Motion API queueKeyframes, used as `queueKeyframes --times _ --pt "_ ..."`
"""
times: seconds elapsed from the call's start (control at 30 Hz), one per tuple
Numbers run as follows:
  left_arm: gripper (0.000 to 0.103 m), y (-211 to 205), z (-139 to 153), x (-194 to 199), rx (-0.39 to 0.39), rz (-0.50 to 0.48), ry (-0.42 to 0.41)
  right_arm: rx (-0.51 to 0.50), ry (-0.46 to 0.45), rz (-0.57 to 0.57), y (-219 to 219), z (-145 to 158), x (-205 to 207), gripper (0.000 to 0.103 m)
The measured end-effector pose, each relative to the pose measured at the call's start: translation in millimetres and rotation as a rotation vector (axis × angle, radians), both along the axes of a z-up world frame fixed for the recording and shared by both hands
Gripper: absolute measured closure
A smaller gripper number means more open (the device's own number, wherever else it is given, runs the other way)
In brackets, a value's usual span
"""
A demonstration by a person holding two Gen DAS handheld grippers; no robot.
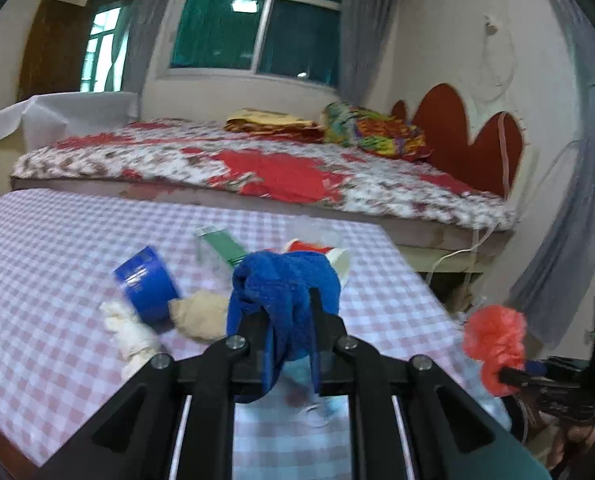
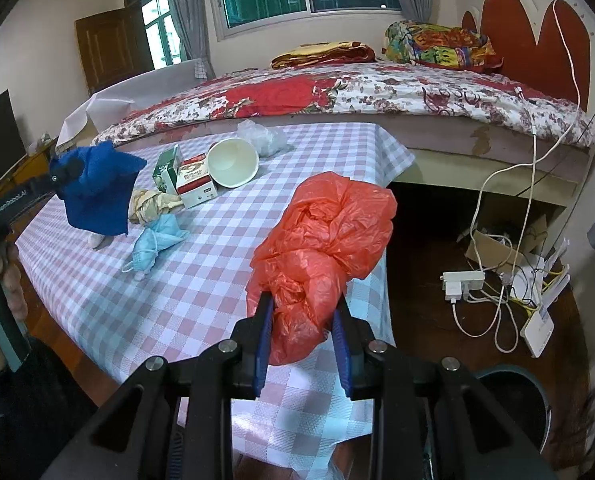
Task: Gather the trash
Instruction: 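Carry the blue towel and red bag over the black bin and release both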
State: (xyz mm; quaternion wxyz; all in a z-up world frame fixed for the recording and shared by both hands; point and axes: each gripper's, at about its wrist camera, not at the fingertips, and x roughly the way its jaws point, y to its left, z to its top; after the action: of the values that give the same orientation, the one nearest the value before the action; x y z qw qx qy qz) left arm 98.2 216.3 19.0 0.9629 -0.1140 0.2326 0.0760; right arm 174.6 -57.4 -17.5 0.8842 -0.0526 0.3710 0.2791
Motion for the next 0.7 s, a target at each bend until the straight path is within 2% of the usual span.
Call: queueKeyframes --times 0.07,0.17,0.27,0.4,0.7 --pt "0.088 -15.1 -6.8 0.0 0.024 -0.029 0.015 0.000 -0.001 -0.001 0.6 -0.3 -0.1 0.074" --pt "0.089 -34.6 -14.3 2.2 0.006 -0.077 0.031 -0.007 -0.005 -0.005 0.4 0.2 0.0 0.073" --pt "0.090 -63.6 -18.8 8.3 0.020 -0.114 0.042 -0.021 -0.016 -0.014 -3.4 3.7 -2.6 0.074" --pt "0.090 -90.3 -17.4 13.1 0.063 -0.152 0.046 -0.035 -0.033 -0.045 -19.0 10.0 -8.2 0.074" --pt "0.090 -134.4 -22.2 25.5 0.065 -0.243 0.075 -0.026 -0.037 -0.152 -69.1 18.5 -17.3 0.073"
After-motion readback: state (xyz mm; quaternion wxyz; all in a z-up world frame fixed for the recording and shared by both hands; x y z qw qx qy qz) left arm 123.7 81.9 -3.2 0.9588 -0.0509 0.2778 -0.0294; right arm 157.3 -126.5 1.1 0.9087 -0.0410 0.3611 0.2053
